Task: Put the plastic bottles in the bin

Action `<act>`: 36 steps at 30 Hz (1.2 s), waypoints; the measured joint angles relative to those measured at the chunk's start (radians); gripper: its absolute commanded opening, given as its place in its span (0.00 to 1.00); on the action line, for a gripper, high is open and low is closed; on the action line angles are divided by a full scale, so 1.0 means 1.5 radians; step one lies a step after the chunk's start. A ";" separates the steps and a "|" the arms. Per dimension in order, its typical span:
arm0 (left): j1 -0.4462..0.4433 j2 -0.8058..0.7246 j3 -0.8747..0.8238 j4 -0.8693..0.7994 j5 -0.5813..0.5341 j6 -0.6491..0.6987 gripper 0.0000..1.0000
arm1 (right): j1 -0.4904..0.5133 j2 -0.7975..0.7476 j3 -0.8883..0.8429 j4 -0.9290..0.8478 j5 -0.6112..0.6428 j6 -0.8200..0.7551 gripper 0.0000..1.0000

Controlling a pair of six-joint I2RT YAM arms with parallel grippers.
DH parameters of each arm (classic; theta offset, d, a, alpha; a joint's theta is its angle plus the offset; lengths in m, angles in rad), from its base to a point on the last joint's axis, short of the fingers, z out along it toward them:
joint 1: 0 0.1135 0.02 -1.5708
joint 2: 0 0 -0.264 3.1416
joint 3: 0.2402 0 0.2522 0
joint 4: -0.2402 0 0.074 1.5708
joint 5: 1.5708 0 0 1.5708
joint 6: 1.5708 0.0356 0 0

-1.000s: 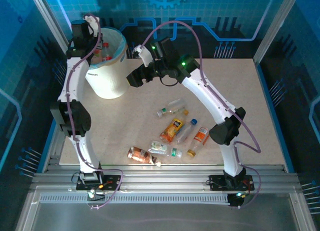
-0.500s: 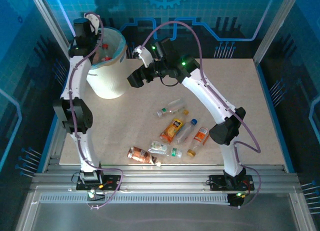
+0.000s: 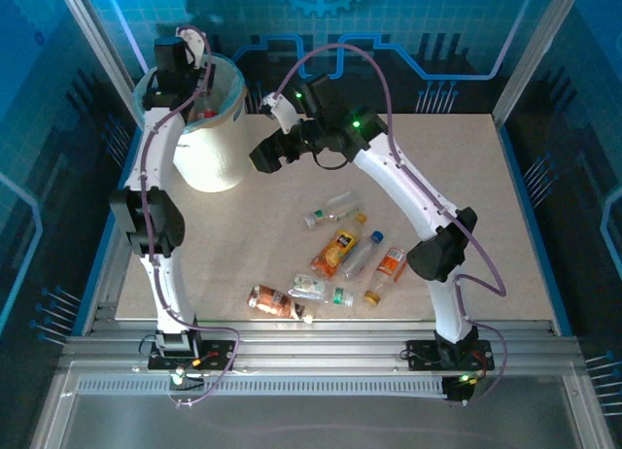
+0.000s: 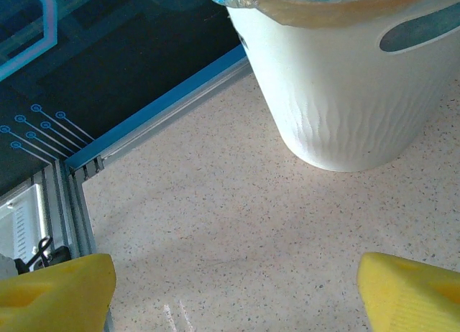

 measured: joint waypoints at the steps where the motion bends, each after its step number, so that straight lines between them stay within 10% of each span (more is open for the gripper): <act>1: 0.000 -0.003 0.000 -0.009 0.007 -0.008 0.77 | 0.000 0.000 0.000 0.000 0.000 0.001 0.87; 19: 0.002 -0.060 0.053 -0.189 0.200 -0.165 0.50 | 0.001 -0.006 -0.037 -0.002 -0.006 0.019 0.86; 36: 0.001 -0.084 0.081 -0.283 0.200 -0.205 0.55 | 0.006 -0.017 -0.023 -0.033 0.008 0.032 0.85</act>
